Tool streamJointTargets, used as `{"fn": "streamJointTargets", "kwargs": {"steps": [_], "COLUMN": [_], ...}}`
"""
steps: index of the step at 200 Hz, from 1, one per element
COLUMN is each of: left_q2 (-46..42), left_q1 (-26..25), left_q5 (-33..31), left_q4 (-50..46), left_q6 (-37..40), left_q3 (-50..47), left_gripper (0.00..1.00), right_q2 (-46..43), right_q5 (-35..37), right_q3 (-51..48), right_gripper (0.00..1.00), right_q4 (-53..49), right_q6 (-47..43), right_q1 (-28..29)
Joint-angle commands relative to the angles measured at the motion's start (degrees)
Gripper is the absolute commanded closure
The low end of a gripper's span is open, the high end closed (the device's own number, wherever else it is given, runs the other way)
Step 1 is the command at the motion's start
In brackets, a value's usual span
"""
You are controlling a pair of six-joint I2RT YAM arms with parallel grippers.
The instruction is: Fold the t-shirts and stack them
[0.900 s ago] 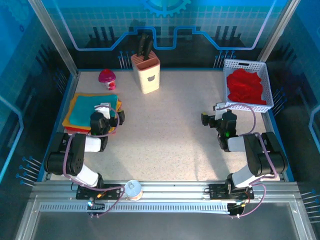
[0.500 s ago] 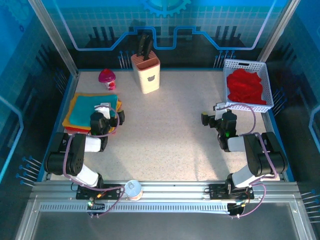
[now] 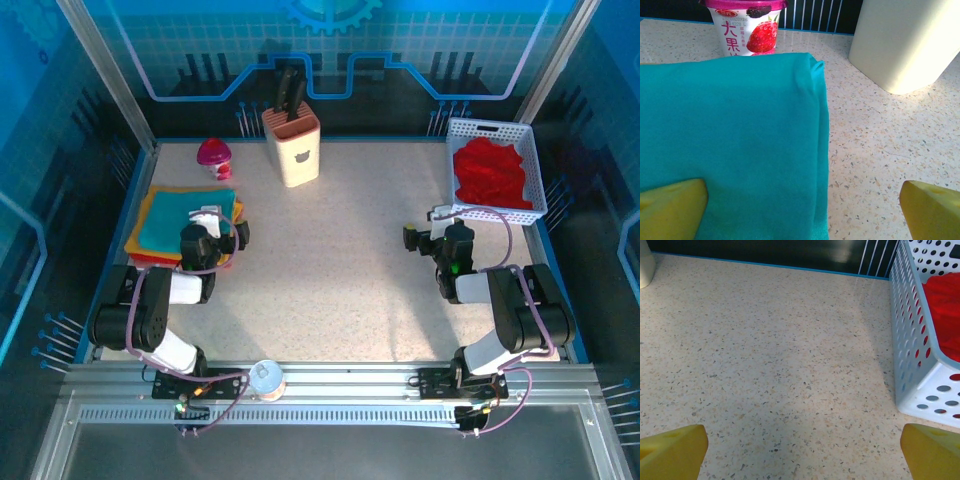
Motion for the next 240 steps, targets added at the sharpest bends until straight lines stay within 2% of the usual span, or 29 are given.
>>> {"fn": "streamJointTargets", "kwargs": {"steps": [1,25,87,104,115,128,146,156,170,183,194,215,240], "left_q2": [0.36,0.43,0.38,0.24,-2.0,-8.02,-14.77,-17.8,-20.2,-21.25,-21.86,-22.93,-24.67], "left_q1": [-0.26,2.11,-0.5,-0.46,-0.51,-0.93,-0.95,-0.95,-1.03,-1.13,-1.28,-1.55,-2.69], "left_q5": [0.84,4.54,0.02,0.38,0.83,-1.03,-3.26,-2.73,-1.55,-0.23,1.53,5.75,8.37], "left_q4": [-0.37,2.14,-0.22,-0.96,-5.56,-15.64,-26.02,-34.23,-48.28,-60.0,-67.5,-76.55,-85.94], "left_q6": [0.56,-1.31,0.84,0.88,1.1,0.94,-1.8,-2.76,-5.32,-7.36,-8.83,-10.89,-12.53], "left_q3": [0.97,-0.37,0.94,1.51,3.06,5.68,9.34,13.55,21.45,28.43,32.86,37.43,39.59], "left_gripper": [0.01,0.01,0.01,0.01,0.01,0.01,0.01,0.01,0.02,0.04,0.06,0.07,0.09], "right_q2": [-0.3,-0.24,0.0,-4.91,-7.64,-10.17,-14.25,-15.7,-15.65,-13.0,-9.74,-2.95,7.18], "right_q5": [3.0,4.27,4.19,8.84,12.98,18.19,20.45,20.43,15.62,12.32,12.48,13.21,7.4], "right_q3": [-1.48,-1.46,0.43,3.12,6.01,9.55,16.65,21.98,30.3,38.69,45.53,54.68,63.78], "right_gripper": [0.0,0.0,0.0,0.0,0.0,0.0,0.0,0.0,0.02,0.02,0.01,0.0,0.0], "right_q4": [4.78,4.88,2.24,-7.04,-14.1,-21.92,-39.32,-49.23,-61.2,-70.51,-77.12,-83.92,-89.74], "right_q6": [2.86,2.62,-0.03,0.39,1.39,3.25,8.17,13.58,19.29,21.39,21.76,25.97,32.65], "right_q1": [-1.83,-1.46,0.41,1.34,1.81,2.25,2.36,1.37,-1.41,-3.72,-4.91,-8.18,-12.94]}}
